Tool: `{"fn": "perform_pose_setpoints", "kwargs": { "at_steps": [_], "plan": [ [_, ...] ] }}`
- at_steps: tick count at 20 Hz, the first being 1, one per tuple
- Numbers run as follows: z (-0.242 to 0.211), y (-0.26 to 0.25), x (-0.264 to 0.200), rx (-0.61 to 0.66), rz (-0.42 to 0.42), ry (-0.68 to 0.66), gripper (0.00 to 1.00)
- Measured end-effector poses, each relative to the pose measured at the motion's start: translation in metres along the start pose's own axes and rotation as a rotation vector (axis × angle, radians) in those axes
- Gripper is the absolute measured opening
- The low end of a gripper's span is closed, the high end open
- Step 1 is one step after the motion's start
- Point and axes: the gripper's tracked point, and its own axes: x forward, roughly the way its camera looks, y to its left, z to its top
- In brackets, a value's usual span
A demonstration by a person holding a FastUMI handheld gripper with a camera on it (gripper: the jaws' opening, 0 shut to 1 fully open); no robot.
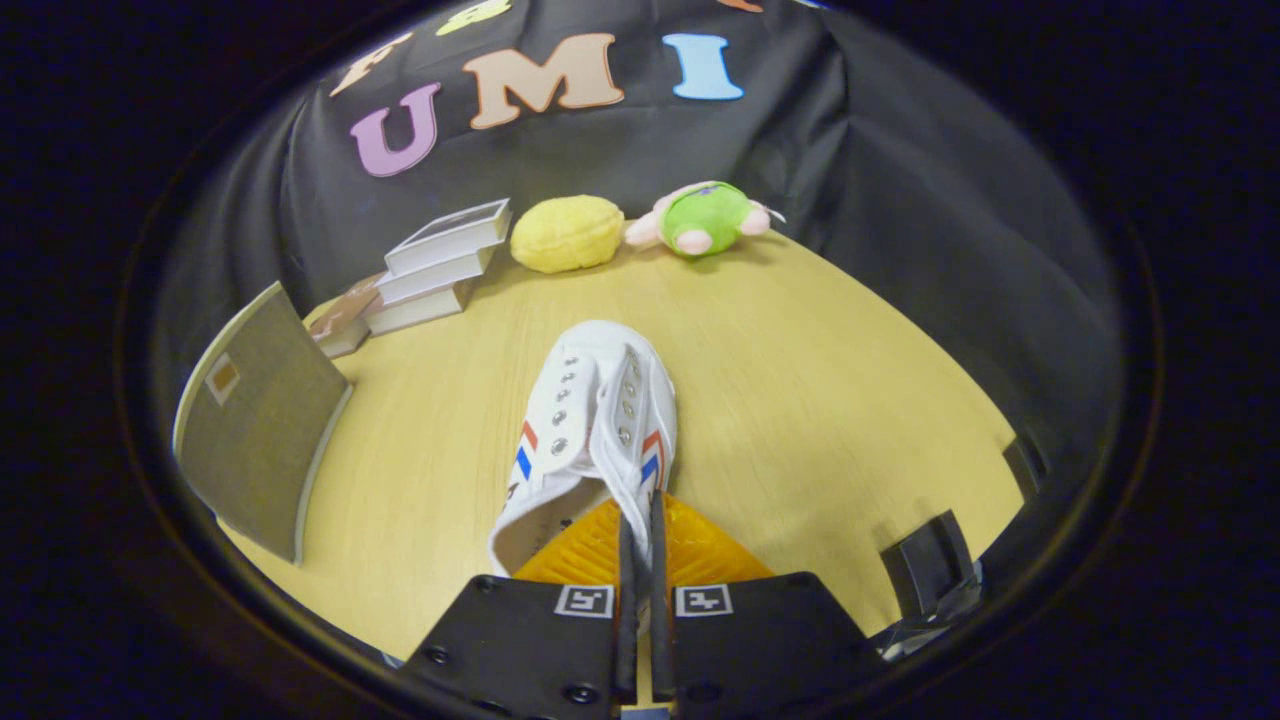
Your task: Open the storage box then place both shoes into the box .Put the left shoe in first, then the right shoe, with the right side of both shoes facing outward in a uniform manner.
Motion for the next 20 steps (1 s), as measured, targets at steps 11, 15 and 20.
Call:
{"fn": "perform_pose_setpoints", "kwargs": {
  "at_steps": [11, 15, 20],
  "plan": [
    [-0.002, 0.003, 0.001, 0.438, 0.259, 0.069, 0.03],
    [-0.013, 0.014, -0.015, 0.494, 0.342, 0.097, 0.03],
    [-0.015, 0.047, -0.029, 0.558, 0.453, 0.153, 0.03]
  ]
}}
